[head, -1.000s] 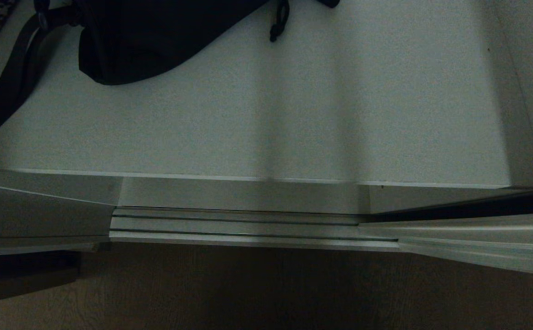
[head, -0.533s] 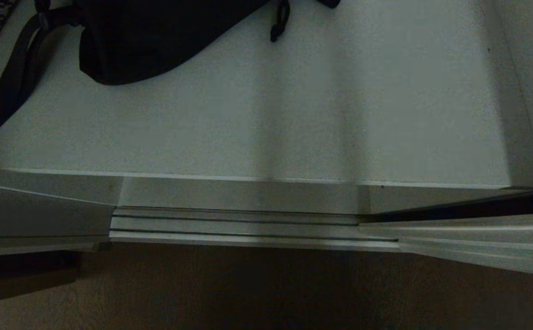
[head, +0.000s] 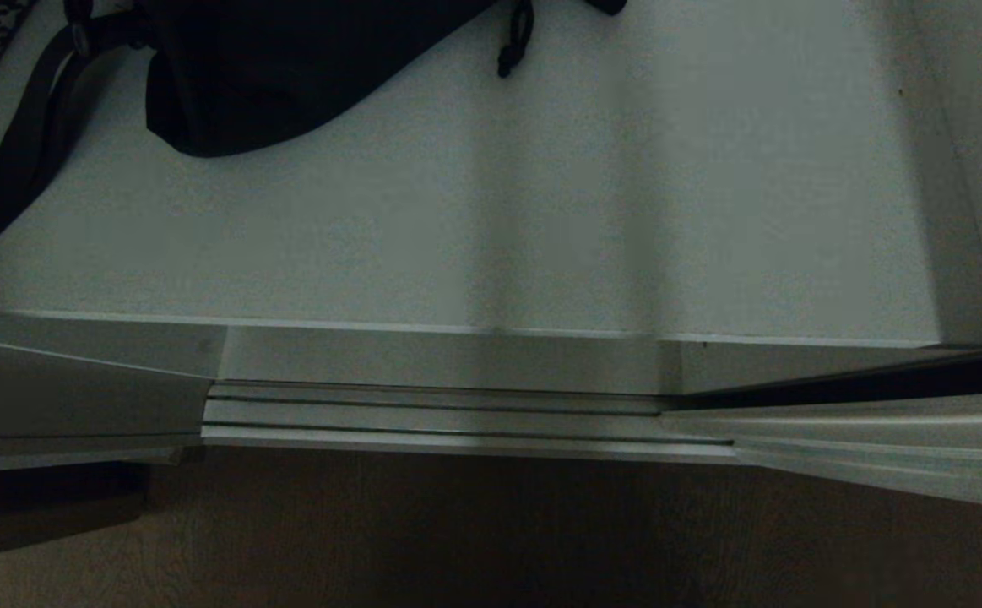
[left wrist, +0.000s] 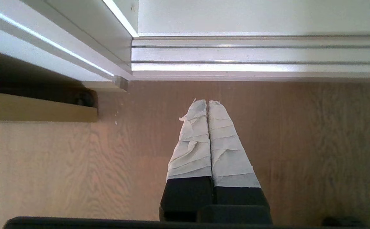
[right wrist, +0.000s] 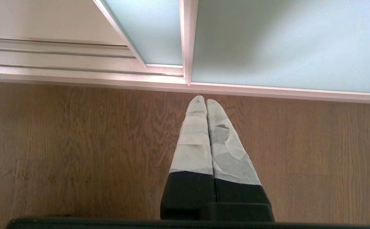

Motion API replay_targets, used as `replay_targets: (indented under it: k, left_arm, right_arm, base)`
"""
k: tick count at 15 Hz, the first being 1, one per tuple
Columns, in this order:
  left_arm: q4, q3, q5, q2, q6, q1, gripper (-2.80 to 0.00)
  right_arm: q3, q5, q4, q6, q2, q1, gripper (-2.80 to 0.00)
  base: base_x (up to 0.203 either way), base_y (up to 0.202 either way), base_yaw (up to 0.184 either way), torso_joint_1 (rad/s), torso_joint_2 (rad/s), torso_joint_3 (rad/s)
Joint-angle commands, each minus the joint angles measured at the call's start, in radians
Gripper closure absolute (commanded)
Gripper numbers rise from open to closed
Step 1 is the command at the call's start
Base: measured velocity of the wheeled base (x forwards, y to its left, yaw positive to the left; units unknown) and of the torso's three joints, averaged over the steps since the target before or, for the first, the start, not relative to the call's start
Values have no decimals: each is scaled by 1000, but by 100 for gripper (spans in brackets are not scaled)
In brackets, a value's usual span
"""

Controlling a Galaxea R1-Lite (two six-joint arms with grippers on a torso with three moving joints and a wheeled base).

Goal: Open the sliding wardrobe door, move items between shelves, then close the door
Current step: Close the door

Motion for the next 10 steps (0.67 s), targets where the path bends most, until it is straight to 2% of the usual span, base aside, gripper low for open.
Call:
replay_targets:
  k: [1,10]
  left_arm:
    - [4,1,1,4,10,1,0]
    - [2,1,-1,4,9,1,0]
  right_arm:
    - [-1,0,0,0,-1,0,0]
    - [-1,0,0,0,0,0,0]
  base:
    - [0,0,0,0,0,0]
    - [0,0,0,0,0,0]
